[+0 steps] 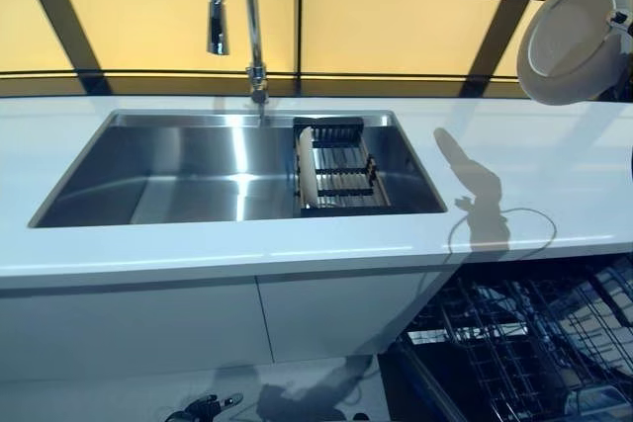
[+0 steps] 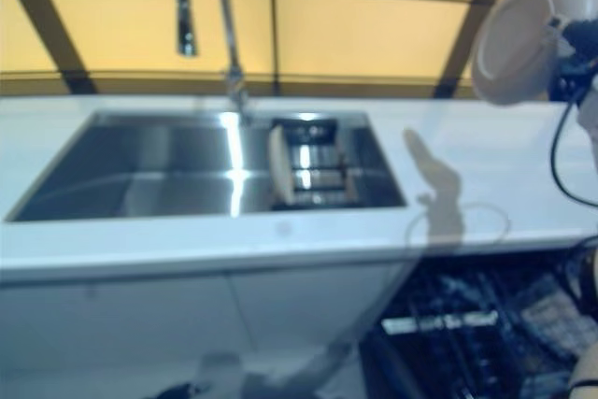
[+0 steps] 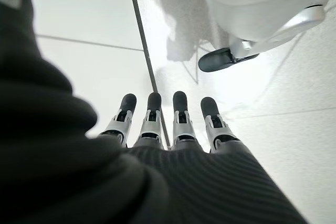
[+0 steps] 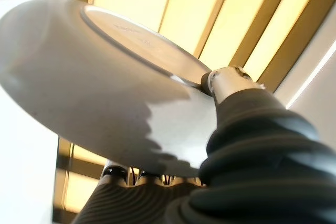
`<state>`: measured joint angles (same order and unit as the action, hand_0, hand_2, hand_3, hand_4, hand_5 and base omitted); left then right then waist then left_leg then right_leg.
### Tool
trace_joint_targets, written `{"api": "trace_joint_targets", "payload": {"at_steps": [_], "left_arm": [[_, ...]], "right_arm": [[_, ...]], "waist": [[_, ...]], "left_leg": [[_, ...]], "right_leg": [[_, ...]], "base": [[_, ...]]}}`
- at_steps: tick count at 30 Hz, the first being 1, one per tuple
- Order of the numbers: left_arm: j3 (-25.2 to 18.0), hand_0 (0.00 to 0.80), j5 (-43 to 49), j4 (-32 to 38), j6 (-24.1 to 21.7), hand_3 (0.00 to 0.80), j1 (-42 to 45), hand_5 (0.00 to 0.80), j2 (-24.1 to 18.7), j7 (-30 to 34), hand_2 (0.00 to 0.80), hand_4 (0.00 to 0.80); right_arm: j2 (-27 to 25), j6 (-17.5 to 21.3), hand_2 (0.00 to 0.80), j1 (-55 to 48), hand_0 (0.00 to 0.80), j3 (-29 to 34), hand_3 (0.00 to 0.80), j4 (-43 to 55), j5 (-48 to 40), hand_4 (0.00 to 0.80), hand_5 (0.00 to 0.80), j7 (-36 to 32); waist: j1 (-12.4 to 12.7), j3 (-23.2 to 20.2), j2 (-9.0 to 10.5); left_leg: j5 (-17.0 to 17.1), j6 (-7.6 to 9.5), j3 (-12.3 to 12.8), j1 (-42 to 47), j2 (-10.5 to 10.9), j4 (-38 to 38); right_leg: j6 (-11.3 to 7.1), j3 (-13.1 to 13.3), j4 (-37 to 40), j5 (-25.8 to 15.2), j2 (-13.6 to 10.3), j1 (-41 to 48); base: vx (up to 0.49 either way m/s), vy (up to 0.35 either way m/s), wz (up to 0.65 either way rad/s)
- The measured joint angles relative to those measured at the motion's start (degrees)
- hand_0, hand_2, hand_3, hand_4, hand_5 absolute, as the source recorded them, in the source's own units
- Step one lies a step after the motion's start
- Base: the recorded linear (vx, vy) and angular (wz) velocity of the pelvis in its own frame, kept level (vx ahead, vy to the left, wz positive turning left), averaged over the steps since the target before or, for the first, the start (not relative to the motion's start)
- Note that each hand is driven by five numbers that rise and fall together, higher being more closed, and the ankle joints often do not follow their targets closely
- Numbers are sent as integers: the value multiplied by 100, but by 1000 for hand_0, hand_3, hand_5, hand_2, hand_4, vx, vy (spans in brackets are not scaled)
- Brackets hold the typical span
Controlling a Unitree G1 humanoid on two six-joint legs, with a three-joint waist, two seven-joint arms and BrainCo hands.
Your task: Take plates into dishwasher
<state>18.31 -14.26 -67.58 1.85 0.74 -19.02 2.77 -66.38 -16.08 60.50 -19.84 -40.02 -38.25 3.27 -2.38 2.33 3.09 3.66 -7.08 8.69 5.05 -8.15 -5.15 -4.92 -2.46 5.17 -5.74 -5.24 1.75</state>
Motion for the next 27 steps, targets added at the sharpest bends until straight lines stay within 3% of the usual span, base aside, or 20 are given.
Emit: {"api": "trace_joint_targets", "payload": {"at_steps": [5,21,27], "left_arm": [[-135,0,235,-38,-2,0,89,0,30,8,0,0],[-382,0,478,-121,-165,0,140,0,139,4,0,0],[-436,0,478,-150,-243,0,159,0,138,7,0,0]], "right_arm": [[-433,3,800,-1238,800,547,800,677,378,800,800,-440],[-824,247,800,-4198,800,2621,800,2004,1069,800,800,-1447],[-815,446,800,-5295,800,3371,800,2335,1046,800,800,-1642]], "waist": [[-249,-20,11],[-859,109,-19],[-1068,247,-1]], "left_leg": [[-39,-49,176,33,-71,-2],[-150,-97,700,47,-141,2],[-169,-105,723,43,-141,-1]], "right_leg": [[28,180,0,-14,96,-96],[48,664,0,-67,243,-376],[50,693,0,-66,259,-392]], "base": [[13,-42,-17],[3,-25,-16],[-18,-12,-4]]}}
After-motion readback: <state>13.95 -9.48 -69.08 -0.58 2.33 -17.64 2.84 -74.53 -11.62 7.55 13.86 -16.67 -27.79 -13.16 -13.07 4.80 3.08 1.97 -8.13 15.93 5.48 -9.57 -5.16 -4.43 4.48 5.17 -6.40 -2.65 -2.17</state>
